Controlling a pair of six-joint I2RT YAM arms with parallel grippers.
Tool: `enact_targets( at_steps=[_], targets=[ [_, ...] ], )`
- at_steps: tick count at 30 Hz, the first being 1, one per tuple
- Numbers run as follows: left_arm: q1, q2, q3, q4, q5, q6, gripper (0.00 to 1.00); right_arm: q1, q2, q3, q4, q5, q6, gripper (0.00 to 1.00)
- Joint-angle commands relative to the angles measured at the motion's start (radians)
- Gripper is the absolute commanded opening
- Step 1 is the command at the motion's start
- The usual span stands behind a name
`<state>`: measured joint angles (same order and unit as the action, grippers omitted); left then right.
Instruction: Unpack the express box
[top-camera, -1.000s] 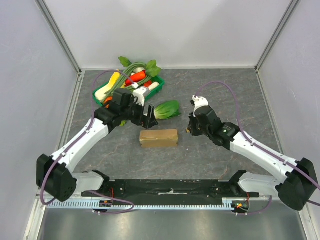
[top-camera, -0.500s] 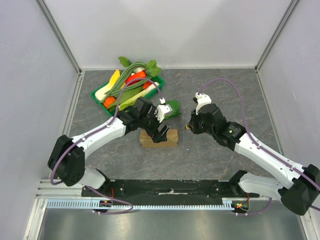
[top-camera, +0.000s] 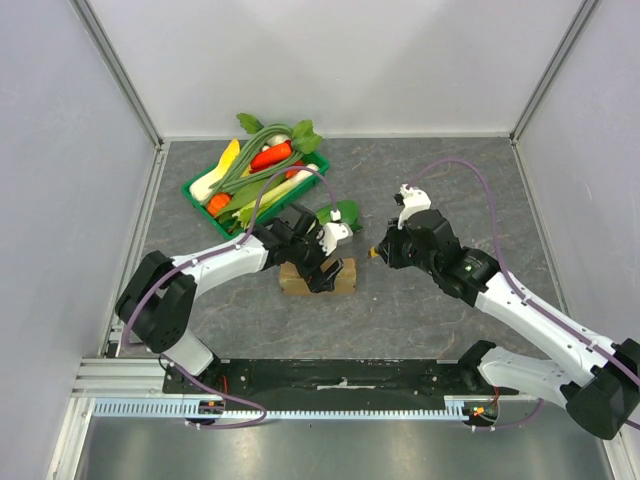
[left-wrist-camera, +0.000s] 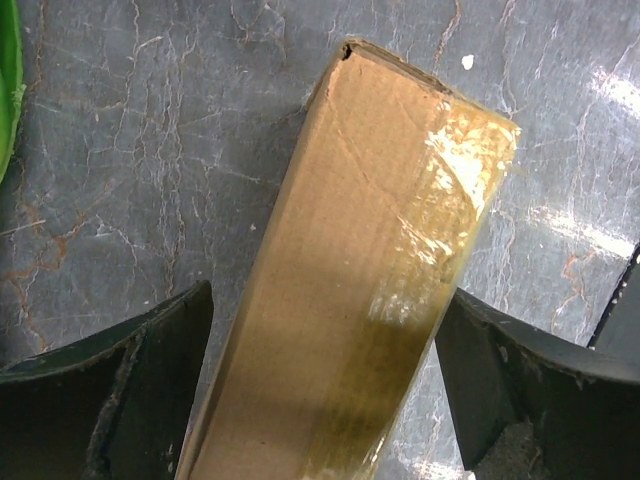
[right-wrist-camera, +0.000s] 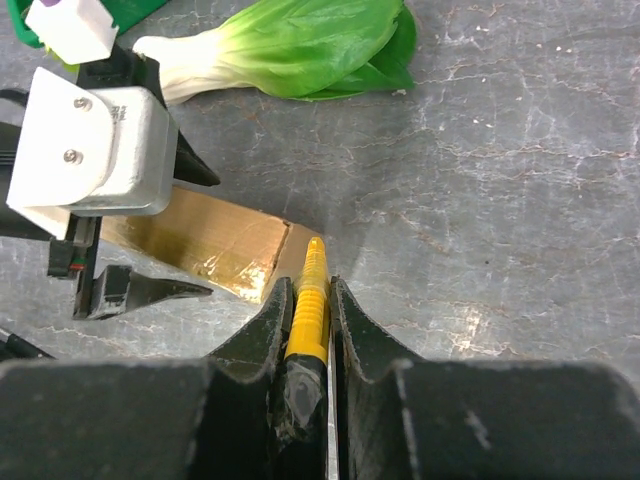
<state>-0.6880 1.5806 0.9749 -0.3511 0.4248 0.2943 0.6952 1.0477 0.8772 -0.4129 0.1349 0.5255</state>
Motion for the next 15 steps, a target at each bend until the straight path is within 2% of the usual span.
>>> enact_targets(
  at_steps=[1, 8, 15],
  targets=[
    [-0.008, 0.018, 0.004, 0.064, -0.004, -0.023, 0.91, -0.005, -0.041, -0.046, 0.077, -0.04, 0.07, 0.0],
    [-0.021, 0.05, 0.019, 0.043, -0.054, -0.118, 0.63, -0.006, -0.038, -0.089, 0.154, -0.072, 0.096, 0.0],
    [-0.05, 0.07, 0.018, 0.015, -0.112, -0.162, 0.58, -0.006, -0.035, -0.113, 0.243, -0.044, 0.131, 0.0]
  ],
)
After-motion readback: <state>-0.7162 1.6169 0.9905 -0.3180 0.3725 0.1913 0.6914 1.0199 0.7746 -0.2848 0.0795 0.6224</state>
